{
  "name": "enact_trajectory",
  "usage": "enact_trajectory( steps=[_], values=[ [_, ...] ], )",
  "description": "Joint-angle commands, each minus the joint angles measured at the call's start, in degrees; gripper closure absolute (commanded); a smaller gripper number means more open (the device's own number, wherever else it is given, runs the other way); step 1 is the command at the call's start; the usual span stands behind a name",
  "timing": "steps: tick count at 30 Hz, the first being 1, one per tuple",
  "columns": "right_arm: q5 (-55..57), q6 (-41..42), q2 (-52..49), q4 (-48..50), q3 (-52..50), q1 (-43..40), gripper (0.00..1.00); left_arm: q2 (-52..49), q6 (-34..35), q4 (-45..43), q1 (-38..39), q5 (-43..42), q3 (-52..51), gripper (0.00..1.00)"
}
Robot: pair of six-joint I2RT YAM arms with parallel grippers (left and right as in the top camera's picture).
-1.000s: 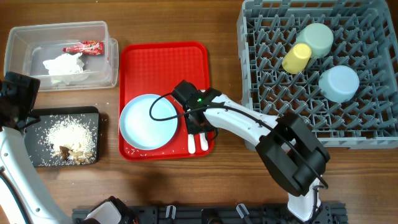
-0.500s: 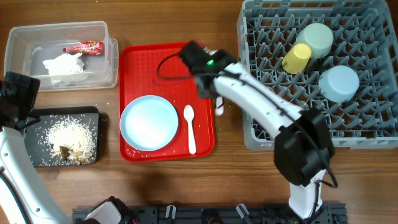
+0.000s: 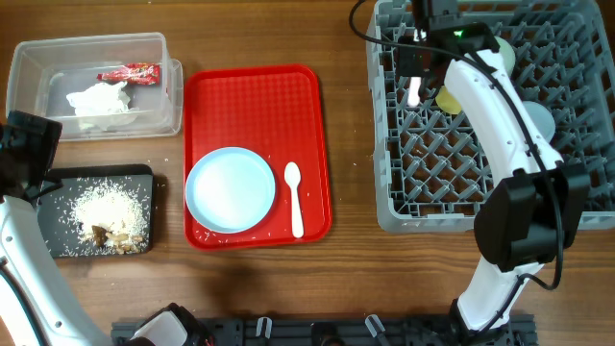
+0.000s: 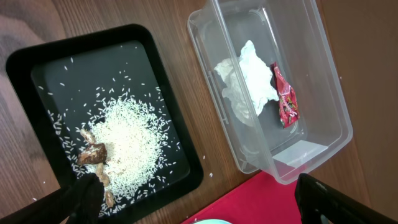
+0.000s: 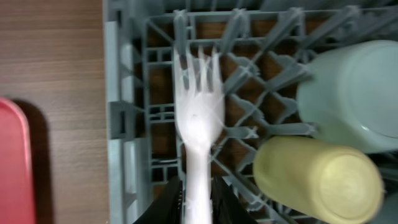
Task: Sort waste into correct bins and load items into the dishwasher rack
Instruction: 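Carry the fork to the rack and stand it in the top-left slots, then return the right gripper to the tray and grasp the white spoon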
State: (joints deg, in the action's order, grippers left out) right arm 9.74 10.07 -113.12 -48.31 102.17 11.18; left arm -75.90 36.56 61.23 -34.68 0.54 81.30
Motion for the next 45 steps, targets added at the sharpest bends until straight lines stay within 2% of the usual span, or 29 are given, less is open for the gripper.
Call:
enact_trajectory(
  steps=[1,5,9,12,14,15,17,20,25,29,34,40,45],
  values=[
    [-7.39,-2.38,0.72,0.57,0.46,-0.13,0.82,0.15,-0.07,-0.15,-0.33,-0.02,0.68,0.0],
    [-9.29,-1.64,0.72,0.0,0.46,-0.11,0.81,0.15,-0.07,-0.15,-0.33,-0.02,0.68,0.0],
    [-9.94,2.45,1.22,-1.79,0.7,-0.11,0.79,0.15,-0.07,-0.15,-0.33,-0.02,0.68,0.0],
    [-17.84,3.06,3.96,-3.98,0.79,0.13,0.76,0.15,-0.07,-0.15,-0.33,-0.02,0.68,0.0],
    [-26.88,1.27,5.86,-5.7,0.79,1.51,0.68,0.15,-0.07,-0.15,-0.33,-0.02,0.68,0.0],
    [-29.44,1.27,6.23,-7.26,0.79,2.95,0.61,0.15,-0.07,-0.15,-0.33,-0.02,0.68,0.0],
    [-29.51,1.31,6.19,-9.46,0.5,6.14,0.5,0.15,-0.07,-0.15,-0.33,-0.02,0.68,0.0],
    [-23.82,4.33,5.18,-9.77,-2.49,14.19,0.42,0.15,-0.07,-0.15,-0.33,-0.02,0.68,0.0],
    [-8.13,18.84,-0.26,-9.44,-7.96,28.52,0.44,0.15,-0.07,-0.15,-0.33,-0.02,0.68,0.0],
    [-6.58,23.12,-3.06,-9.68,-9.9,32.96,0.48,0.15,-0.07,-0.15,-0.33,-0.02,0.68,0.0],
    [-13.31,23.1,-3.78,-7.96,-14.34,34.03,0.49,0.15,-0.07,-0.15,-0.33,-0.02,0.68,0.0],
    [-15.26,22.6,-3.8,-2.73,-20.7,34.14,0.52,0.15,-0.07,-0.15,-0.33,-0.02,0.68,0.0],
    [-14.71,21.0,-3.8,-1.75,-21.03,35.98,0.53,0.15,-0.07,-0.15,-0.33,-0.02,0.68,0.0]
  ],
)
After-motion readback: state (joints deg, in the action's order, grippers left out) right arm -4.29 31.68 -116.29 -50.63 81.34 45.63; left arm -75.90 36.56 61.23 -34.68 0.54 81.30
